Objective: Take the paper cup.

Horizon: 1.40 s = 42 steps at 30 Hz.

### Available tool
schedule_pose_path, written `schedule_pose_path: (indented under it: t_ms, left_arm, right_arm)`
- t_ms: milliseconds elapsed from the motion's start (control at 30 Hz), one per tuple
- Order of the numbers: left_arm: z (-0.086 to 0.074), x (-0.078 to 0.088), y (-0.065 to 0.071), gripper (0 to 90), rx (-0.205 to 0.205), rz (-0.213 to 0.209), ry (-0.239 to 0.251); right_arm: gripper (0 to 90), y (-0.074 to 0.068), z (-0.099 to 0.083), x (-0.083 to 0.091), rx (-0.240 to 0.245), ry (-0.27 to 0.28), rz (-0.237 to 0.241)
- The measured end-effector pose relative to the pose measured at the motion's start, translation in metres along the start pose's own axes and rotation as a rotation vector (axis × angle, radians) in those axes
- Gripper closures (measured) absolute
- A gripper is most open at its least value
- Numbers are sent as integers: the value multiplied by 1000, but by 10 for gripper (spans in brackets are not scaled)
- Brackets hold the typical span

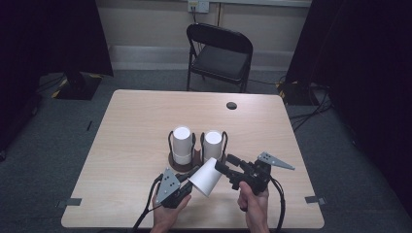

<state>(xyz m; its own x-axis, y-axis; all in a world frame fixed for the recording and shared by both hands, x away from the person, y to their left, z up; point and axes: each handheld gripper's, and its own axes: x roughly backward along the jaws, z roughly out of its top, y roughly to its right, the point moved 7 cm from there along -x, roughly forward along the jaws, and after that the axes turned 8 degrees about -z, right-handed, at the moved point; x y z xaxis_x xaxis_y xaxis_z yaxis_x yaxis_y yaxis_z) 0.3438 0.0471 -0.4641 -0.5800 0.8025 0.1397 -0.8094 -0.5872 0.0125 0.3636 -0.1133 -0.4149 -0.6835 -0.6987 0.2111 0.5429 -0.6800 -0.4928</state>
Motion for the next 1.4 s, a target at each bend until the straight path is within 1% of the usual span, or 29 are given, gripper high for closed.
schedule_pose_path:
  t_ms: [33, 67, 100, 133, 267, 300, 367, 433, 467, 500, 567, 600, 633, 667, 733, 767, 833, 867, 900, 967, 1033, 1100, 1133, 1200, 1233, 1267, 1300, 1333, 1400]
  left_arm:
    - [0, 0, 0, 872, 0, 0, 0]
    - [-1, 1, -2, 872, 8, -4, -9]
    - [-2, 3, -6, 872, 10, 9, -16]
    - [-2, 4, -8, 872, 13, 19, -20]
    - [-2, 7, -12, 872, -1, 23, -41]
    - [-2, 9, -13, 872, -3, 24, -55]
    - [-2, 9, -14, 873, -3, 22, -60]
    - [-2, 11, -17, 873, 2, 24, -81]
    - [-3, 12, -19, 873, 9, 22, -110]
    - [-3, 12, -19, 873, 9, 22, -110]
    - [-4, 11, -21, 873, 2, 16, -152]
    - [-5, 11, -21, 873, 6, 12, -164]
    - [-5, 11, -21, 873, 1, 10, -176]
    - [-4, 10, -22, 873, 7, 15, -191]
    - [-3, 10, -22, 873, 32, 11, -203]
    - [-2, 10, -23, 874, 30, 17, -214]
    - [-2, 10, -23, 874, 31, 20, -224]
    - [0, 10, -23, 873, 32, 17, -239]
    - [0, 10, -23, 873, 32, 17, -239]
    - [1, 10, -23, 873, 38, 6, -246]
    - [2, 11, -24, 873, 35, 2, -257]
    - [1, 10, -24, 873, 35, -8, -277]
    - [1, 10, -24, 872, 28, -15, -289]
    - [0, 9, -23, 871, 14, -33, -325]
    - [-1, 8, -22, 871, 11, -43, -343]
    - [-3, 7, -22, 871, 4, -45, -373]
    - [-3, 7, -22, 871, 4, -45, -373]
    - [-3, 6, -22, 872, -6, -53, -389]
    - [-2, 5, -21, 872, 1, -57, -394]
  right_arm:
    - [254, 0, 0, 0, 0, 0, 0]
    - [257, -1, 0, 1, 18, 9, -5]
    - [257, -2, 1, 2, 51, 12, -14]
    - [256, -2, 1, 3, 68, 17, -20]
    - [249, -3, 1, 5, 96, 23, -24]
    - [245, -3, 1, 6, 123, 24, -25]
    - [242, -4, 0, 7, 129, 19, -26]
    - [240, -3, -2, 8, 151, 12, -32]
    - [240, -3, -4, 9, 176, 7, -41]
    - [240, -3, -4, 9, 176, 7, -41]
    - [243, -1, -6, 11, 199, 3, -51]
    - [247, 0, -8, 13, 225, 2, -59]
    - [247, 0, -8, 13, 225, 2, -59]
    - [254, 1, -10, 14, 248, -1, -66]
    - [262, 1, -12, 16, 246, -7, -58]
    - [260, 1, -12, 17, 245, -3, -55]
    - [257, 1, -13, 18, 260, 1, -57]
    - [258, 1, -13, 20, 282, 2, -67]
    - [258, 1, -13, 20, 282, 2, -67]
    - [258, 0, -14, 22, 310, 6, -63]
    - [263, -3, -17, 23, 351, -7, -41]
    - [261, -3, -18, 23, 364, -14, -35]
    - [253, -4, -21, 23, 394, -24, -34]
    - [245, -4, -22, 23, 408, -28, -37]
    - [233, -5, -24, 22, 436, -36, -41]
    - [229, -6, -26, 22, 449, -42, -41]
    - [229, -6, -26, 22, 449, -42, -41]
    - [222, -7, -29, 21, 472, -51, -41]
    - [209, -7, -31, 21, 479, -58, -41]
